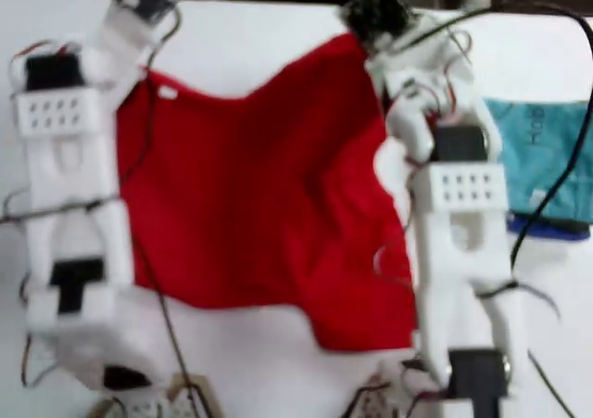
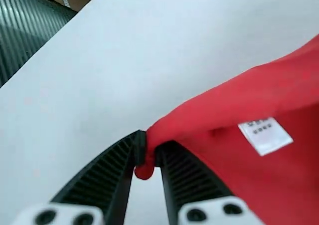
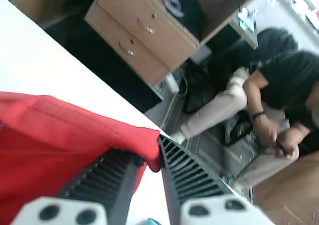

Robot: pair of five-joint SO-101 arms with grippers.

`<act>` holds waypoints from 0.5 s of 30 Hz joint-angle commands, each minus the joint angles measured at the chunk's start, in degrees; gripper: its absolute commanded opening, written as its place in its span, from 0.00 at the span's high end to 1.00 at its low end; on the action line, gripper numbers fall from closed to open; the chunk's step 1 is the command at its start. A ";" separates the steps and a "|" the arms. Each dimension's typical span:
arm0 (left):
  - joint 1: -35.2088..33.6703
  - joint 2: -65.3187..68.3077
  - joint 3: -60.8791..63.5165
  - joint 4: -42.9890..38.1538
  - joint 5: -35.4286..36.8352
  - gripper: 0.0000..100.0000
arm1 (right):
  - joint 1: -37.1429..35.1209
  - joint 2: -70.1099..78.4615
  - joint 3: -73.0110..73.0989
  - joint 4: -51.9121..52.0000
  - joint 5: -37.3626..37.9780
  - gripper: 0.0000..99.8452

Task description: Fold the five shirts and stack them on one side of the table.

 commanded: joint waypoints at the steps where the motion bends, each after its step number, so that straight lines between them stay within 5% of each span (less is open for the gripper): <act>1: 1.14 10.29 -21.85 7.47 0.00 0.97 | 2.33 4.26 -6.77 -1.27 -0.09 0.98; 8: 0.97 23.82 -46.99 19.52 0.09 0.97 | 3.56 7.25 -11.69 2.68 -0.26 0.98; 15: -0.26 30.68 -43.91 18.11 0.09 0.97 | 3.30 9.10 -10.99 2.86 -0.09 0.98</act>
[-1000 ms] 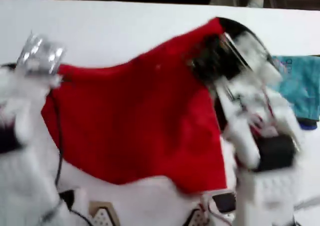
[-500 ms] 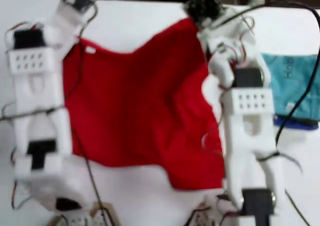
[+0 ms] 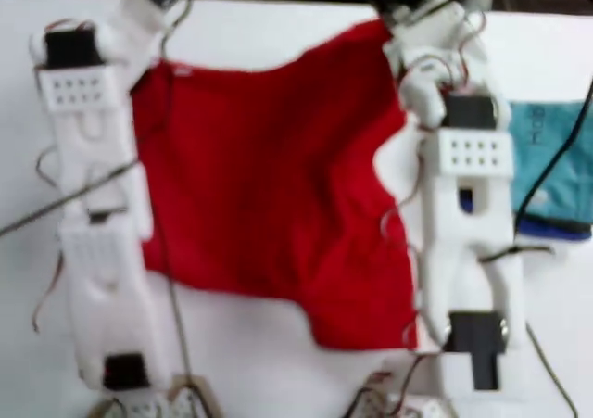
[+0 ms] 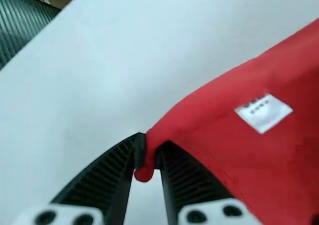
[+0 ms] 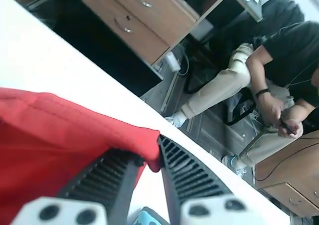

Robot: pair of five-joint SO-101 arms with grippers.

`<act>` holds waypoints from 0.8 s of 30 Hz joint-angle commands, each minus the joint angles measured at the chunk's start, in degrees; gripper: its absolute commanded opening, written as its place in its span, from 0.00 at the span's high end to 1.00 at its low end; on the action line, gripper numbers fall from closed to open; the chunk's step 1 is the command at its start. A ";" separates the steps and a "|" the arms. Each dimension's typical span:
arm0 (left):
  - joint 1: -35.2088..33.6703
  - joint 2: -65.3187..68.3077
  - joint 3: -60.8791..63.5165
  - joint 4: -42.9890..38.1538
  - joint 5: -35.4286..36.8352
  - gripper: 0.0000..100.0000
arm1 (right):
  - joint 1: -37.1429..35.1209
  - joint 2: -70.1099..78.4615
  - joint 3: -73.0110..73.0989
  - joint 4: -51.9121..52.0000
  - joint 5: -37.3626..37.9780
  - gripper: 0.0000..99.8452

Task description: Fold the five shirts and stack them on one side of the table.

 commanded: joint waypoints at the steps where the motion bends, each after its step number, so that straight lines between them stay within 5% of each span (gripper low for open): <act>1: -1.14 1.14 -0.04 -1.67 0.35 0.97 | 0.66 0.84 -2.46 -0.22 -0.09 0.98; 11: -1.05 -11.69 -2.42 2.29 2.99 0.98 | 2.51 -7.78 -2.37 6.99 -0.35 0.98; 24: -3.25 -63.91 48.92 2.02 3.60 0.97 | 2.24 -40.40 -2.20 14.90 -0.44 0.98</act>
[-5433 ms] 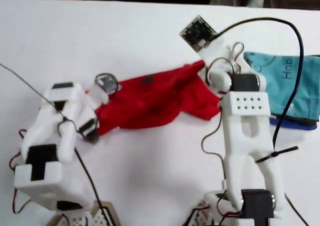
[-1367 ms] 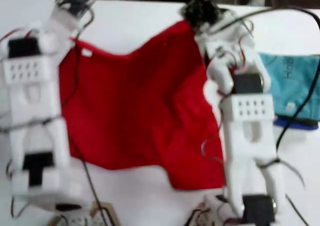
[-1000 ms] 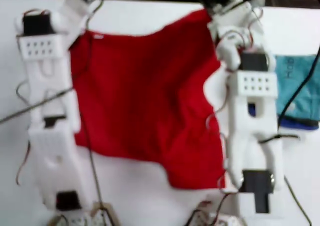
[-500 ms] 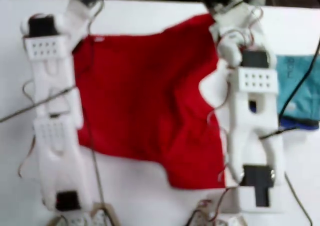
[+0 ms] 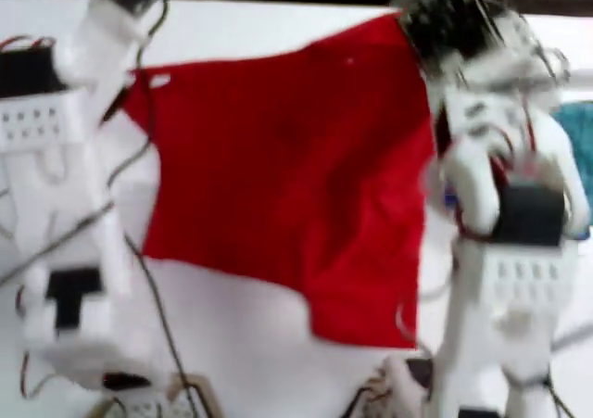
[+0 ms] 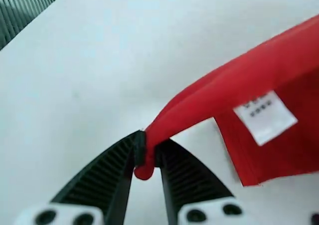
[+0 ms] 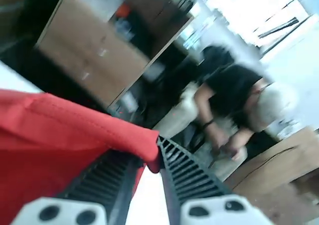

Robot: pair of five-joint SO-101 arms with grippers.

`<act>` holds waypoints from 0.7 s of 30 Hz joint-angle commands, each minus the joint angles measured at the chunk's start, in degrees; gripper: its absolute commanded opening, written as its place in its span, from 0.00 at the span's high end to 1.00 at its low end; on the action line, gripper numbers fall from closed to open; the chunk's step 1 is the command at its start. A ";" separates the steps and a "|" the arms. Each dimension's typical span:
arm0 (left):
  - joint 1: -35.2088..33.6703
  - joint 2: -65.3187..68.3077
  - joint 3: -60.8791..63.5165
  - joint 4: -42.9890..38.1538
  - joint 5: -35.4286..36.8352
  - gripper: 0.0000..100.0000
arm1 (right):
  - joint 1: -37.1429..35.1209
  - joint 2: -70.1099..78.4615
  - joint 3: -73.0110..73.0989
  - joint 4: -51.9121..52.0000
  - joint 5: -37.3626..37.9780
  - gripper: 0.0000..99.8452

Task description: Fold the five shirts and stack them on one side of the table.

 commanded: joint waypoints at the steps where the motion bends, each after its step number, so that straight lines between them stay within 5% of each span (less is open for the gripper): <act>1: -2.02 -21.54 10.07 0.97 0.26 0.97 | 0.31 -9.89 -2.11 0.75 -0.44 0.98; 7: -12.13 -44.66 29.41 0.88 -4.92 0.97 | -0.84 -21.23 -2.11 4.70 -0.44 0.98; 12: -22.15 -56.97 32.92 0.88 -10.55 0.97 | -6.11 -29.14 -2.37 9.45 -0.18 0.98; 21: -25.14 -60.40 33.27 0.88 -9.49 0.97 | -10.59 -35.47 -2.46 12.88 -0.44 0.98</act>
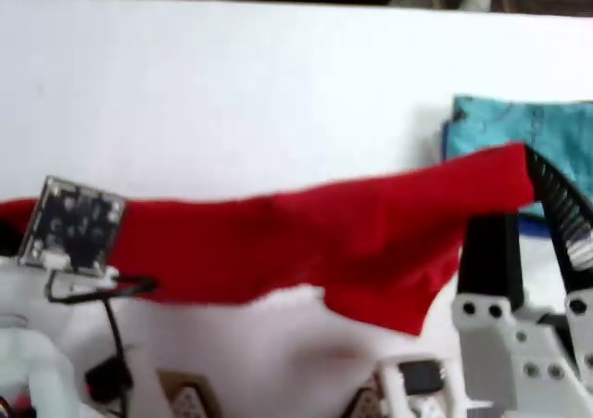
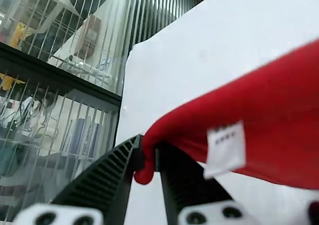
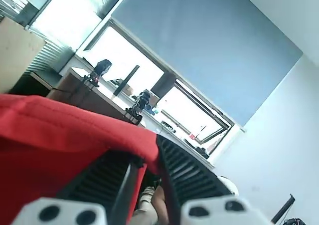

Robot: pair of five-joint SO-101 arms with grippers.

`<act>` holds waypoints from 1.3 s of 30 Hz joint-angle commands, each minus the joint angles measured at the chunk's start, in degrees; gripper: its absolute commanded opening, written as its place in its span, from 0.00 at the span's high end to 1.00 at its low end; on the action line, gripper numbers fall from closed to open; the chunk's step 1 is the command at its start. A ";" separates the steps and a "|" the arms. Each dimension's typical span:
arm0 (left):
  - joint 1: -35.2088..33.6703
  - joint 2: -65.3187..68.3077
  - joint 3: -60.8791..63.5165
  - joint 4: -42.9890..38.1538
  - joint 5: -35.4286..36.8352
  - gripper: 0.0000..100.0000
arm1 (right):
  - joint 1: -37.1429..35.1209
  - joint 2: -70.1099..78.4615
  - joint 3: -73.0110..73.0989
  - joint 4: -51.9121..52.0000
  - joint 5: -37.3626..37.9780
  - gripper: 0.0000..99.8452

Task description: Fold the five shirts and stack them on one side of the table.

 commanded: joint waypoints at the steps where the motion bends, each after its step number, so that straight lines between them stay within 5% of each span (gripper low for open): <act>1: -0.44 -0.26 0.13 0.88 1.41 0.97 | -1.27 -0.66 -1.49 1.27 -0.44 0.98; 9: -0.26 4.13 3.56 -2.02 1.58 0.97 | -1.45 6.64 -0.35 0.13 -0.53 0.98; 16: 5.27 26.55 2.68 -12.48 1.67 0.97 | -1.10 23.78 5.63 -13.14 -0.53 0.98; 27: 16.97 72.44 -32.48 -13.19 1.76 0.97 | -0.04 49.63 7.21 -29.76 0.00 0.98; 39: 22.68 107.60 -72.75 0.70 1.76 0.97 | 4.53 70.11 4.22 -33.63 0.00 0.98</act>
